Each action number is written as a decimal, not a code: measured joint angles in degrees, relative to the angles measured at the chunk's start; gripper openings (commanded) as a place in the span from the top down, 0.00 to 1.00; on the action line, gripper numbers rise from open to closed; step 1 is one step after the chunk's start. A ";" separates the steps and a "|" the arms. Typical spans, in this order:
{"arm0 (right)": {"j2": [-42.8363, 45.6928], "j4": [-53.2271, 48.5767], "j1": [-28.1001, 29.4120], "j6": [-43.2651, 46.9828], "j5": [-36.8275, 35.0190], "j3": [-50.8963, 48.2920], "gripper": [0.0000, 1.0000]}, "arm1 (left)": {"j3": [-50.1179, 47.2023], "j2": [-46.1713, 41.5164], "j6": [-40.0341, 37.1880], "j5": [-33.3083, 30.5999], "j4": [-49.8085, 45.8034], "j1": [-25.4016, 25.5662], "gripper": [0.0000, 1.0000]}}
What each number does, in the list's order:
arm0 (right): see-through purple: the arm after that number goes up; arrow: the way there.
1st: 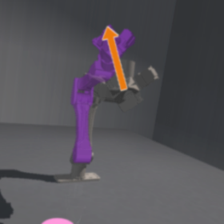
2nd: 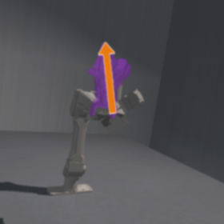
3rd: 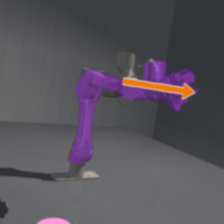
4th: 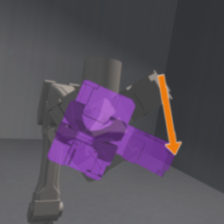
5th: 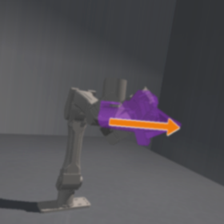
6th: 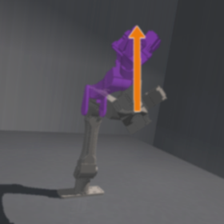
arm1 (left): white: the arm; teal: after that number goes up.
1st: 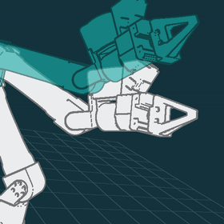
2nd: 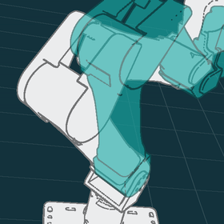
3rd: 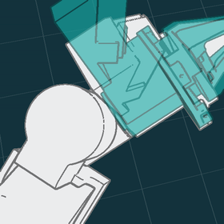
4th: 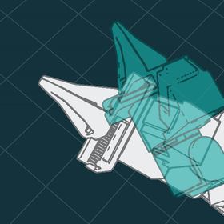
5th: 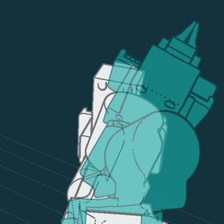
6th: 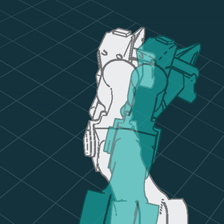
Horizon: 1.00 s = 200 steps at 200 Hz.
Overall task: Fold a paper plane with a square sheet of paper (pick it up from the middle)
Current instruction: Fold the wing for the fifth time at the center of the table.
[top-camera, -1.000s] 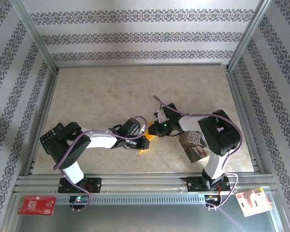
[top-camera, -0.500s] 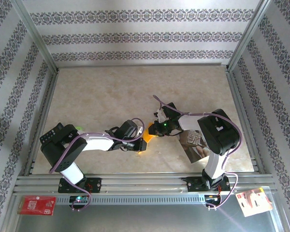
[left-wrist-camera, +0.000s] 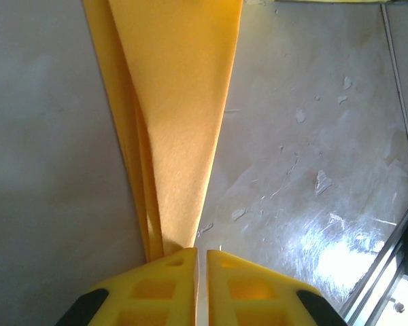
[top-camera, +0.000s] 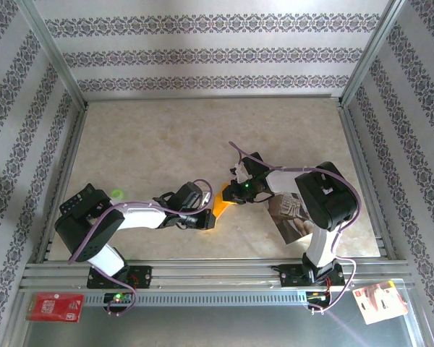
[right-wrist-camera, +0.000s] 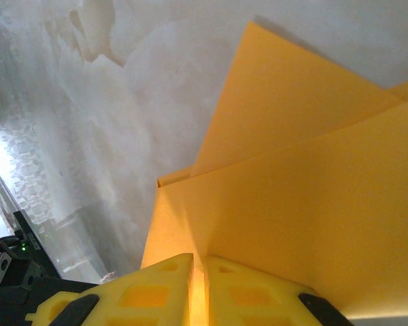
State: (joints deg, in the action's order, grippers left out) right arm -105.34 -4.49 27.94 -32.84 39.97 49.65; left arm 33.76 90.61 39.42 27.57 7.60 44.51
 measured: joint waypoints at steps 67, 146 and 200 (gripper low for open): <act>-0.13 -0.48 0.00 0.02 -0.02 0.26 0.83 | -1.44 -2.91 -0.31 -0.20 -3.78 0.04 0.93; -0.22 -0.96 0.00 0.02 -0.02 0.57 0.83 | -1.62 -11.23 -1.27 2.05 -8.81 0.07 0.91; -0.26 -1.07 0.00 0.02 -0.02 0.61 0.83 | 4.74 -2.69 -0.20 2.10 -6.69 -0.02 0.92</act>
State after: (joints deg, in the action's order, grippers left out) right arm -105.60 -5.56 27.94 -32.82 39.94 50.26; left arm 38.50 87.92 39.22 29.67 0.91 44.49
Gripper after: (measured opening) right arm 0.171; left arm 0.086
